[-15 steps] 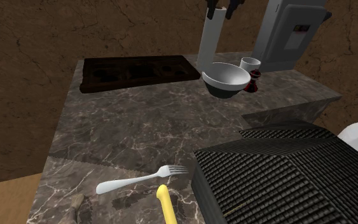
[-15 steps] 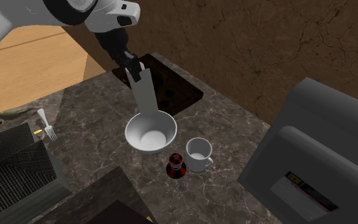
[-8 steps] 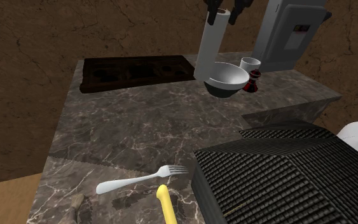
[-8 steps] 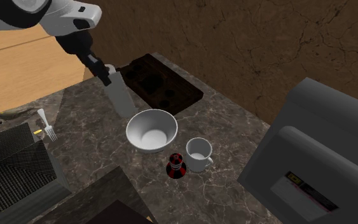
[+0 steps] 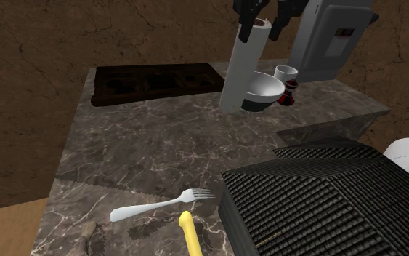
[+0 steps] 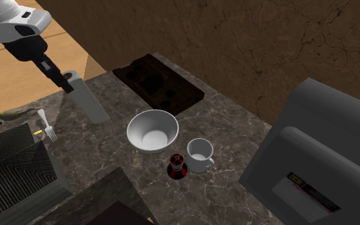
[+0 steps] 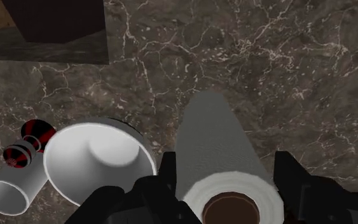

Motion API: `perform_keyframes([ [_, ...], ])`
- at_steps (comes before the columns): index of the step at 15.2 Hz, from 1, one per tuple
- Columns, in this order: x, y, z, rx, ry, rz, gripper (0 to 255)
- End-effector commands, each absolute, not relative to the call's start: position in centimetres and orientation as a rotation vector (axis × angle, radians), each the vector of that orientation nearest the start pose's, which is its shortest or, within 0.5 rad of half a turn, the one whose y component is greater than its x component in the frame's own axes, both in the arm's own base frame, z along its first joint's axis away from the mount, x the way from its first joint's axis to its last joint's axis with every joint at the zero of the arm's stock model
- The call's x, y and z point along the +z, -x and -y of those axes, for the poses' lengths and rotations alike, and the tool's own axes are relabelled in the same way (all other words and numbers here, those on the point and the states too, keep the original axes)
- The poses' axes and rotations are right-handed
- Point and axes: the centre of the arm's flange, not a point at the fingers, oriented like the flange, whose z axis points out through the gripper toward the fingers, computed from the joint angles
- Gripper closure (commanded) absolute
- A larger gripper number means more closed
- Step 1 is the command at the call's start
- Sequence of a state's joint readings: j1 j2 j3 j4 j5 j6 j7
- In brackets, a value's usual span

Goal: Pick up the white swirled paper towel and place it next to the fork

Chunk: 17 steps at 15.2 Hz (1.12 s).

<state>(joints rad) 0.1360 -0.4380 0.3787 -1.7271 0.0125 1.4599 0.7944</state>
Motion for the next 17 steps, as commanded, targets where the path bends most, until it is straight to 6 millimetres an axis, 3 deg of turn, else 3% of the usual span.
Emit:
perform_keyframes([
  [1,73.3,-31.0,-26.3,-0.318,3.122,-0.472,255],
  [6,73.3,-26.1,-31.6,-0.318,3.122,-0.472,255],
  [17,67.5,-26.1,-31.6,-0.318,3.122,-0.472,255],
])
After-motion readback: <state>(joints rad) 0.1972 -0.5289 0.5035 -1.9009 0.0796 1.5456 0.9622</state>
